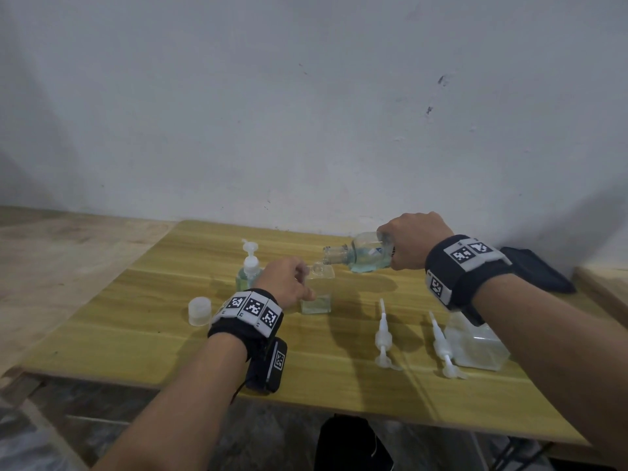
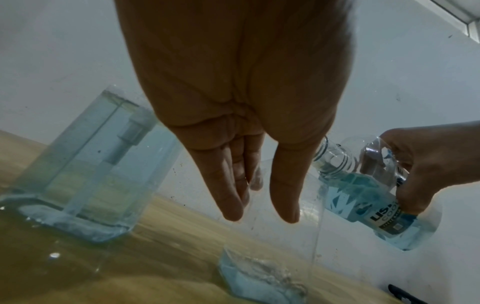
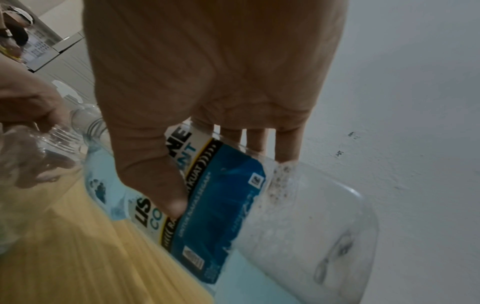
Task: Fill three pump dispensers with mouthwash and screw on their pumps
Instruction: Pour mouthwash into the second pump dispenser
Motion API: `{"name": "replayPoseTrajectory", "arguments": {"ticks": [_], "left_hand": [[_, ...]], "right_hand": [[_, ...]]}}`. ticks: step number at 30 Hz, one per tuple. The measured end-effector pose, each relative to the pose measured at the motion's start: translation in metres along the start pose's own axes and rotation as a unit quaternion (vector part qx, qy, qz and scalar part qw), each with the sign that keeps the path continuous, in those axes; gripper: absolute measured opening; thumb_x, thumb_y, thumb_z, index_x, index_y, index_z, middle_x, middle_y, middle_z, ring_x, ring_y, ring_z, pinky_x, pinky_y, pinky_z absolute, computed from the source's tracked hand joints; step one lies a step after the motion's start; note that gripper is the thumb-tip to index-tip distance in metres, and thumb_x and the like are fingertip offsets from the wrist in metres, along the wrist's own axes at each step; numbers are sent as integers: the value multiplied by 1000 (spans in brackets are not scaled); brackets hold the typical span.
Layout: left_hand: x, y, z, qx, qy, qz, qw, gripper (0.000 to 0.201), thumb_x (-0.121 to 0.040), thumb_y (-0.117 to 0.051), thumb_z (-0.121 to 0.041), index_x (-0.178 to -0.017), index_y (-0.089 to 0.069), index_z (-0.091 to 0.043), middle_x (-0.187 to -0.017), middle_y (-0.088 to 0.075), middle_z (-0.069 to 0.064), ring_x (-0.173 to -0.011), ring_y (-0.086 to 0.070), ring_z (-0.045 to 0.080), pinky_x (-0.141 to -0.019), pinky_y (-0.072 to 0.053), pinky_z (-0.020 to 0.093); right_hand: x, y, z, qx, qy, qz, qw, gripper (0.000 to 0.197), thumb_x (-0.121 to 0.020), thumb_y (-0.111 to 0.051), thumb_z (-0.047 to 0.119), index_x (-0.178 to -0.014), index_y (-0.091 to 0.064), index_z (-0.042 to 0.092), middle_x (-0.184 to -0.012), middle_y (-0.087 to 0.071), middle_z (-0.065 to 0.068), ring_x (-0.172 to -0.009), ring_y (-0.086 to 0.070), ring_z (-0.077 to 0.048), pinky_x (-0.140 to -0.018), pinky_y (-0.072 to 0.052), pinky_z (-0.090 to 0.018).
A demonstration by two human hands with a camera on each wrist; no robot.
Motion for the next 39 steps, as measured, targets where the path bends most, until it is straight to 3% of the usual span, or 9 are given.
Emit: {"name": "replayPoseTrajectory", "arguments": {"ticks": [4, 11, 15, 26, 39], "left_hand": [[1, 0, 0, -3, 0, -1, 1000, 33, -70, -85, -17, -83, -55, -25, -96, -63, -3, -92, -63, 21, -91, -53, 44], [1, 1, -2, -4, -1, -4, 1000, 33, -67, -87, -16, -77, -56, -22, -88, -65, -1, -81, -63, 21, -87, -55, 47], [2, 1, 0, 3, 6, -4, 1000, 34, -68, -86, -16, -91, -61, -17, -95, -65, -1, -90, -65, 23, -89, -54, 45], [2, 0, 0, -2, 9, -1, 1000, 33, -69, -85, -18, -91, -60, -19, -94, -62, -5, -89, -63, 20, -91, -53, 45], [2, 1, -1, -4, 3, 4, 1000, 34, -69, -86, -18, -90, -59, -20, -95, -65, -1, -88, -66, 20, -88, -55, 43]], "right_hand": [[0, 1, 0, 4, 1, -1, 1000, 15, -75, -64, 28, -87, -56, 29, -74, -57, 6, -70, -58, -19, -54, -31, -24], [1, 3, 0, 11, -1, -7, 1000, 19, -75, -63, 29, -94, -60, 30, -79, -59, 6, -73, -59, -20, -54, -29, -25], [0, 3, 1, 14, 0, -3, 1000, 20, -75, -63, 29, -96, -61, 29, -80, -61, 5, -73, -60, -19, -53, -29, -24], [-1, 3, 0, 18, 1, -4, 1000, 19, -76, -63, 29, -95, -61, 29, -81, -63, 4, -74, -61, -20, -55, -33, -25], [-2, 4, 0, 22, 4, -6, 1000, 21, -75, -63, 28, -96, -61, 29, -80, -63, 5, -73, -61, -20, -56, -34, -26]]}}
Point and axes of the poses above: each hand's wrist, its own x-axis away from the middle knuckle, its own y-axis out of the back of the hand, z = x × y, the point moved 7 cm from there along -x, towards the middle knuckle
